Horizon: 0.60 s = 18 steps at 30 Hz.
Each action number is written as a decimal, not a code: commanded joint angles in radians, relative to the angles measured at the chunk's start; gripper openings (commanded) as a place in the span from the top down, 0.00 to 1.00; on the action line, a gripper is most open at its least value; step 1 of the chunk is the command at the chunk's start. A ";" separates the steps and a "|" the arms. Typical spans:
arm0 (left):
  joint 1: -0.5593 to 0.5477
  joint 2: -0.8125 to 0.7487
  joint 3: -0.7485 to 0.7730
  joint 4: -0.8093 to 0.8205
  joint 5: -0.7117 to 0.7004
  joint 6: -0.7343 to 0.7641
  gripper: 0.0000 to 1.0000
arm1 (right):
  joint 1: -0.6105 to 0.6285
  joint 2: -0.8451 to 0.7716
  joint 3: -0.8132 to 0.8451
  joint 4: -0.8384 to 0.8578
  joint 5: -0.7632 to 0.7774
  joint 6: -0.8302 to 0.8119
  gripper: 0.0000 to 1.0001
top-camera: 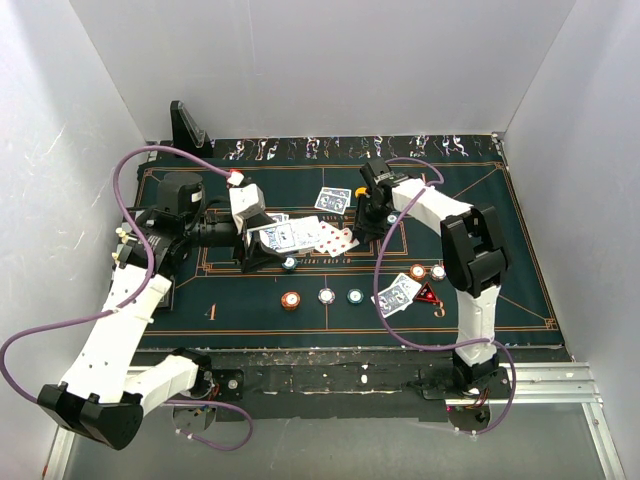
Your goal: Distribute texas hold em gaming equipment
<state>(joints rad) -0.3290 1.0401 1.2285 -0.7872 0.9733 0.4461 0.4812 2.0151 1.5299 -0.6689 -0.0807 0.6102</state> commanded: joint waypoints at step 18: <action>0.008 0.021 0.065 0.009 0.028 0.016 0.89 | -0.012 0.099 0.116 0.066 0.006 -0.050 0.59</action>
<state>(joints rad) -0.3283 1.0641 1.2560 -0.7940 0.9760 0.4541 0.4751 2.0872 1.5875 -0.6277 -0.0742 0.5850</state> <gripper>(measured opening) 0.650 0.417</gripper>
